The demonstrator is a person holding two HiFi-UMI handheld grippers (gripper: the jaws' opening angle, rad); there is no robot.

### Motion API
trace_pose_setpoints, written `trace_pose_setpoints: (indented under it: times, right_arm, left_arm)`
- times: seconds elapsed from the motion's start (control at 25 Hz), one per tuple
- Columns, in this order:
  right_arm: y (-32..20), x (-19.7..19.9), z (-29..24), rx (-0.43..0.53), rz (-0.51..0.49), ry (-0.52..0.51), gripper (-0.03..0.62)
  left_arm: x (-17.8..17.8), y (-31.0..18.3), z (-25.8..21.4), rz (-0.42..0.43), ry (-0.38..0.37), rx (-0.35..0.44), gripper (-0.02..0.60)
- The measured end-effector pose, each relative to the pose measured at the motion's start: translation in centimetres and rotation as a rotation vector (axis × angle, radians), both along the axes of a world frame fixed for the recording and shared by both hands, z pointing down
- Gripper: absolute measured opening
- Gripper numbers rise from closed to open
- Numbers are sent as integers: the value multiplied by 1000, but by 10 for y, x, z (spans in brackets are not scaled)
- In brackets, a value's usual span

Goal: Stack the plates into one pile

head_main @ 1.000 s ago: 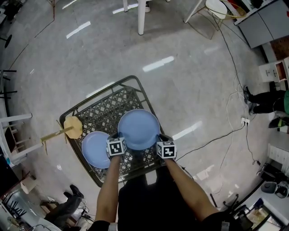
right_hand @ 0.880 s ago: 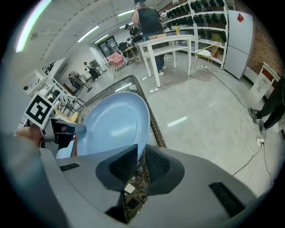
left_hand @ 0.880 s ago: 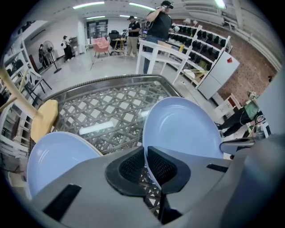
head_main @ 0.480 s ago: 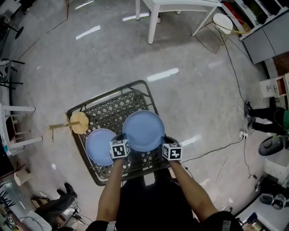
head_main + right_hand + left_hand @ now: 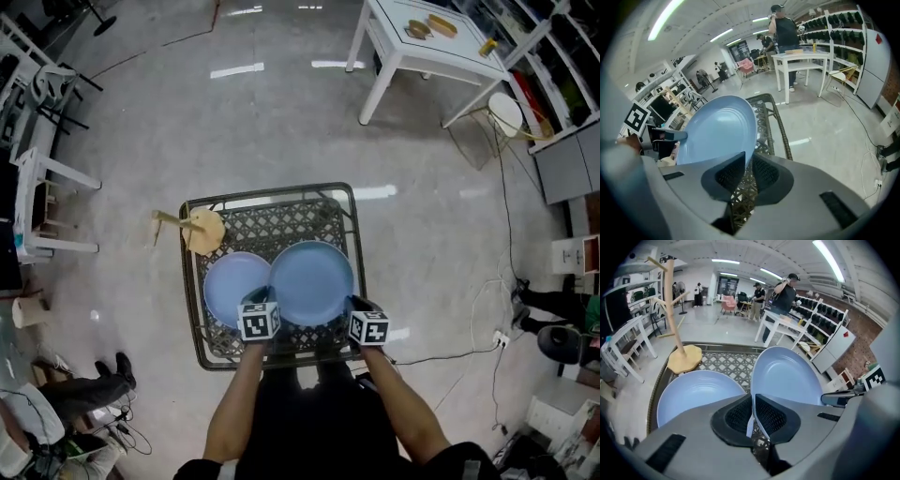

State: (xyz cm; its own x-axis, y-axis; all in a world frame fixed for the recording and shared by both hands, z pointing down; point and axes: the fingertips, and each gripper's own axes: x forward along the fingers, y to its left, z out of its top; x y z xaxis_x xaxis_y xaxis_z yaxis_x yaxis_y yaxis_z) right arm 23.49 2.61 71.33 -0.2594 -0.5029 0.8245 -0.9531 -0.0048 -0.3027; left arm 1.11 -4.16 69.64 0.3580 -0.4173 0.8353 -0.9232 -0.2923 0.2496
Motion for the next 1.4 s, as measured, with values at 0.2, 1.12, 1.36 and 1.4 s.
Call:
trace_pose_setpoints:
  times: [0.2,1.12,1.36,1.4]
  right_arm:
    - [-10,-40,-15,27,-106,0,44]
    - [-39,-211,8,-20,-420,45,40]
    - [-49,-211,29,-58,-411,63,38]
    - [-50,-211,32,-65,-411,64,38]
  left_arm:
    - [-47,18,-16,-109,9,30,37]
    - [-218,72,23,-444,41,-42,37]
    - [-216,64,44,-417,48,-79,38]
    - [-216,63,47,-414,48,-86,38]
